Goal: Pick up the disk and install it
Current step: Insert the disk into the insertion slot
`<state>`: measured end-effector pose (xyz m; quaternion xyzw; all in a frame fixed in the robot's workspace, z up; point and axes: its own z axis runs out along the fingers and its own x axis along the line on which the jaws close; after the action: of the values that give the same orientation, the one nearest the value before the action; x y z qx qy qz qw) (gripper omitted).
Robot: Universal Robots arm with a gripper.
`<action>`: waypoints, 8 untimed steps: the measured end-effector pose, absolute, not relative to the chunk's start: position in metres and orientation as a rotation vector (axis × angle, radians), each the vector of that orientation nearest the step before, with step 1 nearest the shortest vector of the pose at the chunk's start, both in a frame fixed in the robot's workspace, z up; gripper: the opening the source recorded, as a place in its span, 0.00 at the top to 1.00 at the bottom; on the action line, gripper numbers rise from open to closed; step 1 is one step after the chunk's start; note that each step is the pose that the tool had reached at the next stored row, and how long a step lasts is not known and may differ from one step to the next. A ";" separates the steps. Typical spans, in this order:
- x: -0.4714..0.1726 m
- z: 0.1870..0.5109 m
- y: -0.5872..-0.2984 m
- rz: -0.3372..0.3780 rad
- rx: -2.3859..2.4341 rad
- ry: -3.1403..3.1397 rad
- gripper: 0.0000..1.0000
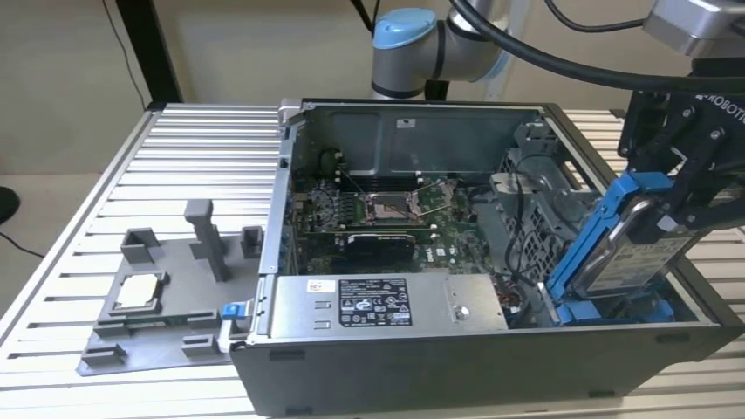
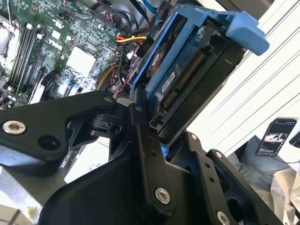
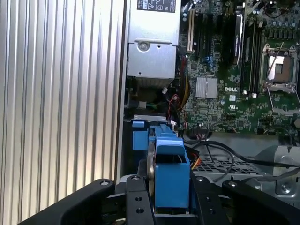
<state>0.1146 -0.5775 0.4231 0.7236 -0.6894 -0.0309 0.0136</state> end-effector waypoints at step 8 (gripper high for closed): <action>0.115 0.426 -0.578 -0.134 2.243 -2.137 1.00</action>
<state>0.1147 -0.5777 0.4258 0.7232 -0.6890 -0.0433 0.0201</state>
